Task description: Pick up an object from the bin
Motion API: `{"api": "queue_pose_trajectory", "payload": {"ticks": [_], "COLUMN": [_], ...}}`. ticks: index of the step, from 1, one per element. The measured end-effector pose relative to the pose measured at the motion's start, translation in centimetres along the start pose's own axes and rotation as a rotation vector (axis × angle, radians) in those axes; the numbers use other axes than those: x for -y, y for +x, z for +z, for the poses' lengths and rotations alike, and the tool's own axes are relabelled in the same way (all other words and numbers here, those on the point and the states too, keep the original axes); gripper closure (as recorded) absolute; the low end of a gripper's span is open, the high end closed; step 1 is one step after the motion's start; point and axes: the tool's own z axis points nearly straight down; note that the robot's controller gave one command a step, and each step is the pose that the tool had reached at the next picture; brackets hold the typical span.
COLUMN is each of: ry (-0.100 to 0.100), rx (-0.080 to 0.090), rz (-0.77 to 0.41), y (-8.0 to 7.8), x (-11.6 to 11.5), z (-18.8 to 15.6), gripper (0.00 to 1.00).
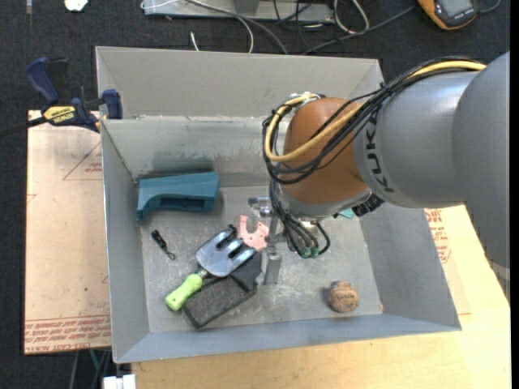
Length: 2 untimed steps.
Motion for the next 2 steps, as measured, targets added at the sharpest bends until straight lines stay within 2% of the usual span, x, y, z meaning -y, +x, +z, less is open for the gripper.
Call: {"api": "queue_pose_trajectory", "payload": {"ticks": [1, 2], "ry": [-0.001, -0.001], "rx": [0.007, 0.015], "rz": [0.002, -0.202], "y": [-0.2, -3.8], "x": [0.0, -2.5], "z": [-0.4, 4.3], "gripper": [0.0, 0.0]}}
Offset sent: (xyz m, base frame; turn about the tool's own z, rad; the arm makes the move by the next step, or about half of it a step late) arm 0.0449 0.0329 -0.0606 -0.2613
